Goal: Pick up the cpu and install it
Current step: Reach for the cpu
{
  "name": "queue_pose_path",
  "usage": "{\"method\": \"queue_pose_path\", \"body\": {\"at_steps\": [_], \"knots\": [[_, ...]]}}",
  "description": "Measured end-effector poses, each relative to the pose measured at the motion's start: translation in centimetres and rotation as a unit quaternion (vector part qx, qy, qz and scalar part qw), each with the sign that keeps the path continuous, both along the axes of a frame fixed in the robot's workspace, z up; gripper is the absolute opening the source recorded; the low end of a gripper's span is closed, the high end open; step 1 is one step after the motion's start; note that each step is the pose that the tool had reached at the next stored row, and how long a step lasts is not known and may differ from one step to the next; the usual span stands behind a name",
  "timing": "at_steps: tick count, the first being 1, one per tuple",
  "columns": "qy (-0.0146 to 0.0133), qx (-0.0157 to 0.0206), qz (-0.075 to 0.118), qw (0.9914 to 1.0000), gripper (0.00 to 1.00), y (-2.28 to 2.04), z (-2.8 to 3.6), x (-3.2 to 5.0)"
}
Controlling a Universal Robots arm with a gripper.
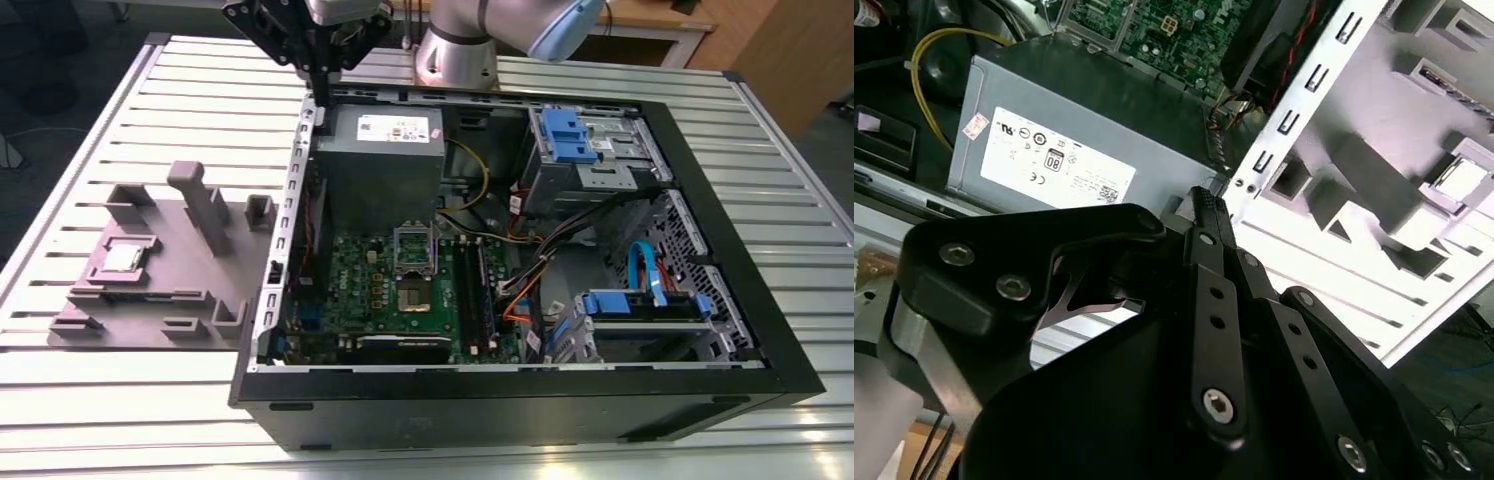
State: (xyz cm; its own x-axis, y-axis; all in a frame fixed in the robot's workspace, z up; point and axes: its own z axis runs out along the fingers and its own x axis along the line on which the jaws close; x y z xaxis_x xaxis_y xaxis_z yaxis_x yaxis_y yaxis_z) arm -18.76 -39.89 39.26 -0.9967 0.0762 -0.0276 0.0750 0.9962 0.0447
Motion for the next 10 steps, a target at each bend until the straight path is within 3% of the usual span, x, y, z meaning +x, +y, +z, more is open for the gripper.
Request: {"method": "queue_pose_path", "body": {"at_steps": [10], "knots": [[-0.0010, 0.0000, 0.000, 1.00000, 0.10, 0.00, -0.06, -1.90]]}}
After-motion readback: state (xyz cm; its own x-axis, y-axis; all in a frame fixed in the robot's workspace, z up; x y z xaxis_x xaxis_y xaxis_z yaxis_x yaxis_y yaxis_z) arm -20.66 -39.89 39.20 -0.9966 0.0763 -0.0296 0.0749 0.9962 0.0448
